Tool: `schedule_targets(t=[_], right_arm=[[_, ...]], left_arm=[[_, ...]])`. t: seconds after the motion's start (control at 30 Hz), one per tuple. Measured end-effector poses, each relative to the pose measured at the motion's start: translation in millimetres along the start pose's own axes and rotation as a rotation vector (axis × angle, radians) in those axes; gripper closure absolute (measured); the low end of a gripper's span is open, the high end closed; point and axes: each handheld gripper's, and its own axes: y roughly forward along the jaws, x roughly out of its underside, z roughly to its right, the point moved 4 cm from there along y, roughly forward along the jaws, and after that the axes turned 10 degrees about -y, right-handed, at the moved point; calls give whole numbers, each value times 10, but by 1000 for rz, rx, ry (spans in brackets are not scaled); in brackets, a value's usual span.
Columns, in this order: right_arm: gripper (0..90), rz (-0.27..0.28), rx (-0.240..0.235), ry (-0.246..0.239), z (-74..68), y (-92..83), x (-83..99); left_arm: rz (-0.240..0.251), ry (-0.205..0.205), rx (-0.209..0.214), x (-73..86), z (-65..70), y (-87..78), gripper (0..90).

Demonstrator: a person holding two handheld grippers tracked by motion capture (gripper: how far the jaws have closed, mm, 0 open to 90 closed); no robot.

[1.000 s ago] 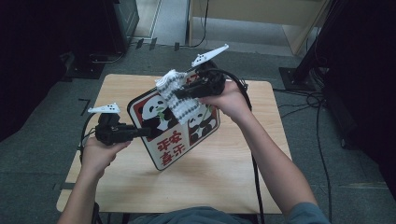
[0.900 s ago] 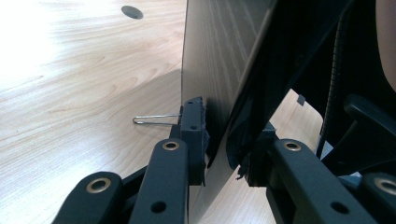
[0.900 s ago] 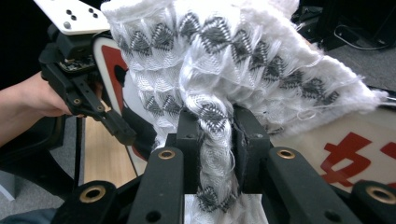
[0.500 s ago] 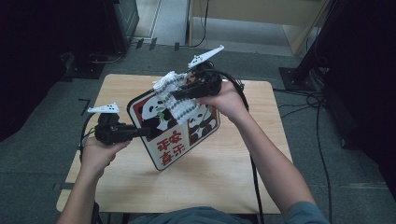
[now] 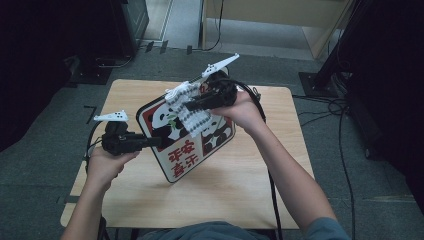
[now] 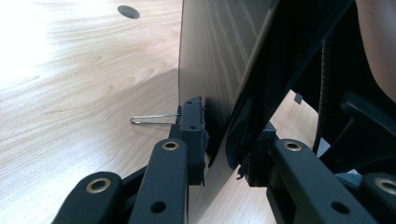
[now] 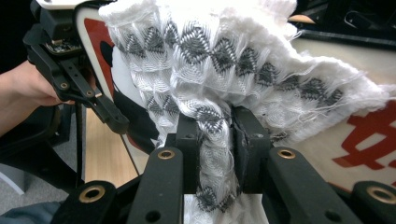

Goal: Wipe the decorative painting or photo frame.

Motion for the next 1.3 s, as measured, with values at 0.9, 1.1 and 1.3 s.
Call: schedule_targets(t=[0.9, 1.1, 1.3], right_arm=[[753, -33, -29, 28, -41, 168, 308], [751, -37, -39, 39, -53, 209, 382], [751, -43, -44, 44, -61, 249, 462]], left_arm=[[-2, 3, 5, 1, -1, 5, 742], [-5, 6, 5, 2, 3, 5, 741], [-5, 6, 5, 2, 3, 6, 741]])
